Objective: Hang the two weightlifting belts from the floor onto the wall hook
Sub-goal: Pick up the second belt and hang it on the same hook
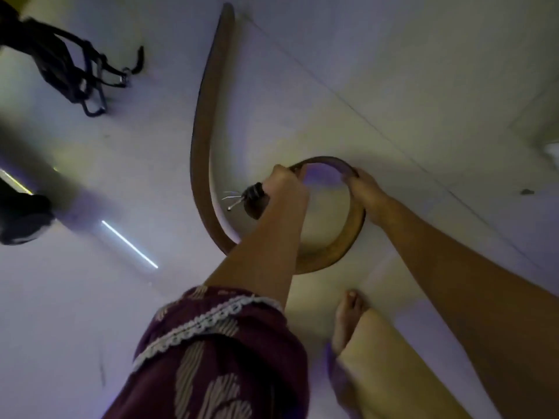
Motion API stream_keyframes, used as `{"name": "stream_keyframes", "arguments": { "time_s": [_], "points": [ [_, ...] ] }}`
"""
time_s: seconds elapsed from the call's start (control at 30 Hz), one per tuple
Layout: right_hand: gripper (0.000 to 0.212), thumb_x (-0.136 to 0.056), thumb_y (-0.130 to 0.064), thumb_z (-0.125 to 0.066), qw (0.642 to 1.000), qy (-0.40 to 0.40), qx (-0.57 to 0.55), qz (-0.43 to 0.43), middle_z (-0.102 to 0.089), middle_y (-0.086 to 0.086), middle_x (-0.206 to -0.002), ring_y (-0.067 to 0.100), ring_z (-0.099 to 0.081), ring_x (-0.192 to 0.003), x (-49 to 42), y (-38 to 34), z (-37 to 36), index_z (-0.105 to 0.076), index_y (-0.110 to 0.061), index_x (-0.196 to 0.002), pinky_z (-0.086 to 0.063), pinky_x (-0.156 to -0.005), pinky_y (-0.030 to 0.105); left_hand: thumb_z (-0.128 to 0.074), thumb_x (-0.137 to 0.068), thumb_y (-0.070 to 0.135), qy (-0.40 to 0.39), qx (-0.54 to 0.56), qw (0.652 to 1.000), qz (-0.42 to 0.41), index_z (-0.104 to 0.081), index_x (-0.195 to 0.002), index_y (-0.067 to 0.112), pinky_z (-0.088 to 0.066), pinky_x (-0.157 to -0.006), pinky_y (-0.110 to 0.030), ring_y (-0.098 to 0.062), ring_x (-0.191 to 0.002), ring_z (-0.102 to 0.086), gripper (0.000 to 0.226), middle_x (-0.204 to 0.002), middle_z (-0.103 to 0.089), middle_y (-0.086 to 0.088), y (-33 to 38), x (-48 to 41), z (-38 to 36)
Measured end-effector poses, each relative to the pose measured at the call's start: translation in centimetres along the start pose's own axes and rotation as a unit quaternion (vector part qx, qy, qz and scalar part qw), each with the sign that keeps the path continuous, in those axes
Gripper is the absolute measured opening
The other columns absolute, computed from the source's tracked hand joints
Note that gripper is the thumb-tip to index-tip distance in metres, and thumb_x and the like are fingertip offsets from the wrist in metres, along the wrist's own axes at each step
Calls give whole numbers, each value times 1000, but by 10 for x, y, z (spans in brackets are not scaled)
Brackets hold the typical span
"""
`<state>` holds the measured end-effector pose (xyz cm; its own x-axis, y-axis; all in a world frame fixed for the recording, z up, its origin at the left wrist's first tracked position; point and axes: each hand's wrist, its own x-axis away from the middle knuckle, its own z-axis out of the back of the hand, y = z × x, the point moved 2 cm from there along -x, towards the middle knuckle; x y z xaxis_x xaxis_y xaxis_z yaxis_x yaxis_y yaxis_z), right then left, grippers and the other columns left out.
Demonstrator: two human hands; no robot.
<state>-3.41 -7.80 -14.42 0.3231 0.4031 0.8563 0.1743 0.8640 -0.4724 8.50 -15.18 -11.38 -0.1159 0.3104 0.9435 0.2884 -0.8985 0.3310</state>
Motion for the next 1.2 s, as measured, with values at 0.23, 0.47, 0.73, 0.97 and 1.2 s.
{"name": "stream_keyframes", "arguments": {
  "time_s": [0.23, 0.47, 0.73, 0.97, 1.2],
  "points": [
    [47, -98, -37, -25, 990, 35, -131, 48, -52, 0, -124, 15, -47, -118, 235, -77, 45, -46, -10, -130, -37, -88, 17, -49, -88, -6, -170, -102, 979, -56, -57, -80, 1, -58, -49, -29, -19, -46, -66, 14, -66, -64, -12, 70, 218, 8],
    [48, -93, -52, -31, 955, 19, -237, 177, -69, 7, -101, 20, -65, -92, 529, -235, 131, -68, -21, -92, -50, -76, 28, -52, -90, 6, -370, -361, 840, -163, -60, -109, -1, -58, -58, -26, -20, -60, -68, 21, -85, -66, -12, 157, 550, 16],
    [20, -93, -27, -49, 840, 48, -304, 447, -70, 0, -88, 13, -66, -79, 767, -302, 256, -65, -16, -97, -53, -75, 26, -53, -92, 6, -514, -440, 636, -372, -64, -103, 14, -58, -61, -26, -15, -62, -68, 17, -80, -69, -6, 168, 818, -15],
    [24, -94, -26, -45, 754, 124, -340, 549, -69, 6, -91, 17, -66, -83, 894, -268, 363, -65, -13, -99, -55, -79, 32, -58, -90, 9, -595, -298, 587, -462, -70, -94, 8, -54, -75, -35, -20, -79, -64, 13, -86, -67, -11, 92, 976, -59],
    [20, -92, -35, -46, 699, 213, -396, 556, -55, -12, -92, 8, -46, -103, 972, -230, 469, -59, -25, -104, -24, -110, 34, -71, -78, 4, -576, -418, 497, -497, -63, -70, -12, -44, -70, -30, -15, -65, -54, 19, -66, -57, -7, -4, 993, -70]
  ]
}}
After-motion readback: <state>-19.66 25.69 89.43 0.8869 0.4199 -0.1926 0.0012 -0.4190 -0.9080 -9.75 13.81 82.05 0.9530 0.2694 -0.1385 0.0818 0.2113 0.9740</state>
